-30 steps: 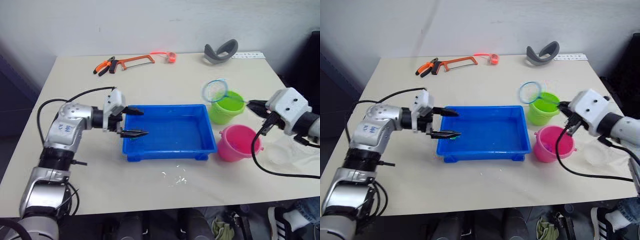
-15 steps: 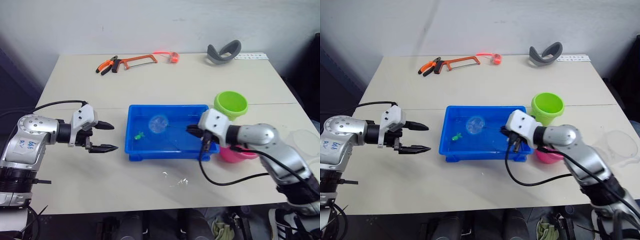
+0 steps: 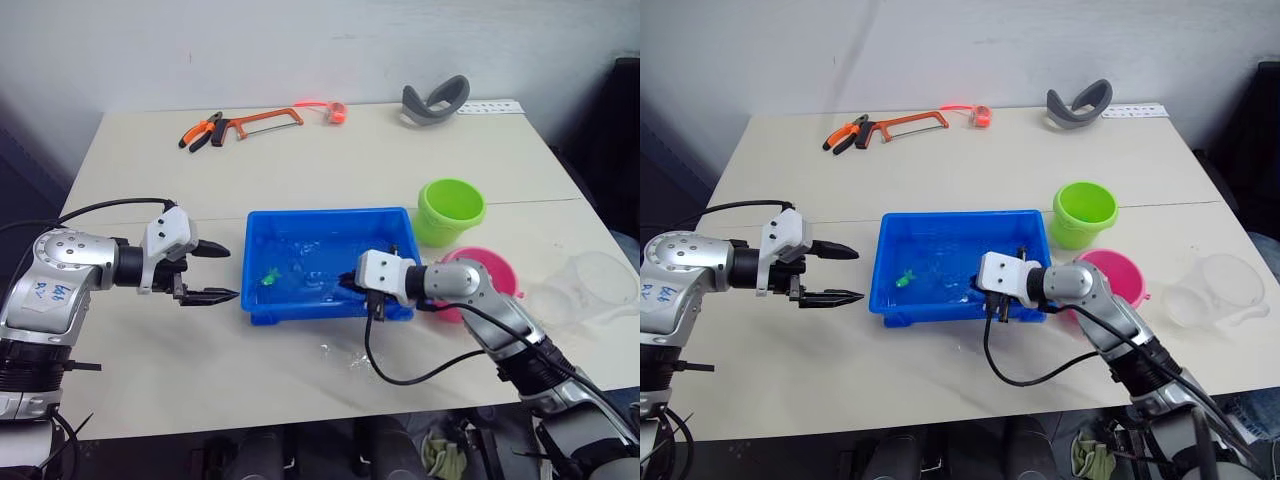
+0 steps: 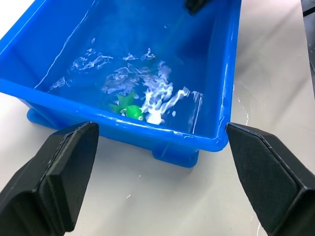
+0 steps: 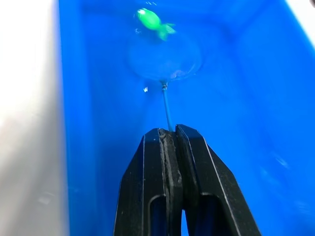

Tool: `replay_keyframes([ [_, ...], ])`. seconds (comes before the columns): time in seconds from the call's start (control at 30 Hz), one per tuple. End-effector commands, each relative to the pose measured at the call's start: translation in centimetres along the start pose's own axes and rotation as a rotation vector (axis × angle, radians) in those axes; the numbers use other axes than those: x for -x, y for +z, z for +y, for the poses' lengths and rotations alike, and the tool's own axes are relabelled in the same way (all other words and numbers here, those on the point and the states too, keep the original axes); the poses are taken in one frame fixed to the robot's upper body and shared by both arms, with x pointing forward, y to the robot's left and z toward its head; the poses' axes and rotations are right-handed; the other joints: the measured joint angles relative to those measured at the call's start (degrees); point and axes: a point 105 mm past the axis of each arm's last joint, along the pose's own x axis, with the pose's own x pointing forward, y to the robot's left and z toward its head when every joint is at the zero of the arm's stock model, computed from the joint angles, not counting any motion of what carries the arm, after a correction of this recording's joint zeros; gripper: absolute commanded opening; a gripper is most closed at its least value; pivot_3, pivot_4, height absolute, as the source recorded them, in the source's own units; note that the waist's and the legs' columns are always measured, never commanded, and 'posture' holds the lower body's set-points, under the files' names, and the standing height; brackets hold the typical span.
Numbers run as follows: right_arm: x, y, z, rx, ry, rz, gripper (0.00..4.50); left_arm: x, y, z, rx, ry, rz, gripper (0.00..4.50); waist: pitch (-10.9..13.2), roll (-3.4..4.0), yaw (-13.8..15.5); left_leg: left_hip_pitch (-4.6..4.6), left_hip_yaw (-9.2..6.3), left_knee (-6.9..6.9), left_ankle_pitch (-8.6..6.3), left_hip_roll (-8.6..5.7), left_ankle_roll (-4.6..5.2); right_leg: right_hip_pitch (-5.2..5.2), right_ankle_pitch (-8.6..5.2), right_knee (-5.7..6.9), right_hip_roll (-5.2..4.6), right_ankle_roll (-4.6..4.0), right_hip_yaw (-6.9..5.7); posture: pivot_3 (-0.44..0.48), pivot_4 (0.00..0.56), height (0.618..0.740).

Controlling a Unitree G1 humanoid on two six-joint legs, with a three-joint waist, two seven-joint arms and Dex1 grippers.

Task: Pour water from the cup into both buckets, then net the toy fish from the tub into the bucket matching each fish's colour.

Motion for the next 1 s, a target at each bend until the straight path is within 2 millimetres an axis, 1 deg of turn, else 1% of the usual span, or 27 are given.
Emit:
replay_keyframes([
  [0.03,0.5,1.5,0.2,-0.101,0.008,-0.086,0.00,0.7,1.2,0.6,-0.049,0.024,-0.018,4.48,0.0,0.00,0.0,0.01,-0.01,0.00,0.00,0.01,0.00,0.00,0.00,0.01,0.00,0.00,0.00,0.000,0.150,0.740],
  [0.13,1.0,2.2,0.0,-0.230,-0.007,-0.125,0.00,0.6,1.2,0.8,-0.052,0.021,-0.019,4.48,0.0,-0.01,0.1,0.00,-0.02,-0.01,0.01,0.02,-0.02,-0.01,0.00,0.01,0.01,0.00,0.00,0.000,0.150,0.740],
  [0.2,2.1,2.3,0.0,-0.326,-0.009,-0.130,0.00,0.7,1.1,1.1,-0.054,0.008,-0.013,4.48,0.0,0.00,0.1,0.00,-0.01,0.00,0.01,-0.01,-0.01,-0.01,0.00,0.01,-0.02,0.00,0.01,0.000,0.150,0.740],
  [0.33,3.8,2.5,-0.2,-0.431,-0.023,-0.122,0.00,0.5,1.5,1.8,-0.065,0.005,-0.029,4.48,0.0,-0.02,0.2,-0.02,-0.03,0.00,0.01,-0.01,-0.01,-0.04,0.00,0.02,-0.02,0.00,-0.01,0.000,0.150,0.740],
  [0.43,5.5,2.7,-0.6,-0.489,-0.059,-0.115,0.00,-0.3,2.5,2.1,-0.071,-0.019,-0.084,4.48,0.0,-0.02,0.2,-0.04,-0.03,0.00,0.00,-0.01,0.00,-0.05,0.00,0.01,-0.02,0.00,0.00,0.000,0.150,0.740],
  [0.53,7.2,3.0,-0.9,-0.509,-0.099,-0.108,0.00,-1.1,3.8,2.1,-0.053,-0.045,-0.155,4.48,0.0,-0.02,0.4,-0.06,-0.02,0.00,-0.01,-0.03,0.01,-0.05,0.00,0.00,-0.03,0.00,-0.01,0.000,0.150,0.740],
  [0.67,10.3,3.6,-1.8,-0.516,-0.196,-0.096,0.00,-2.6,5.6,1.6,-0.042,-0.101,-0.244,4.48,0.0,-0.05,0.4,-0.09,-0.02,0.01,-0.01,-0.04,0.03,-0.07,0.02,0.00,-0.03,0.02,0.00,0.000,0.150,0.740],
  [0.8,14.6,3.7,-3.1,-0.495,-0.350,-0.055,0.00,-4.8,7.4,0.9,-0.045,-0.165,-0.323,4.48,0.0,-0.06,0.7,-0.10,-0.02,0.02,0.00,-0.05,0.05,-0.06,0.02,-0.01,-0.03,0.04,-0.01,0.000,0.150,0.740],
  [0.97,18.3,3.6,-4.6,-0.472,-0.512,-0.007,0.00,-6.7,9.2,0.3,-0.055,-0.215,-0.393,4.48,0.0,-0.08,1.4,-0.08,0.00,0.08,0.00,-0.05,0.09,-0.06,0.04,-0.04,-0.03,0.07,0.03,0.000,0.150,0.740],
  [1.0,18.7,3.6,-4.8,-0.468,-0.530,-0.001,0.00,-6.9,9.4,0.2,-0.056,-0.221,-0.400,4.48,0.0,-0.07,1.5,-0.08,0.01,0.08,0.00,-0.05,0.09,-0.07,0.04,-0.06,-0.03,0.07,0.05,0.000,0.150,0.740],
])
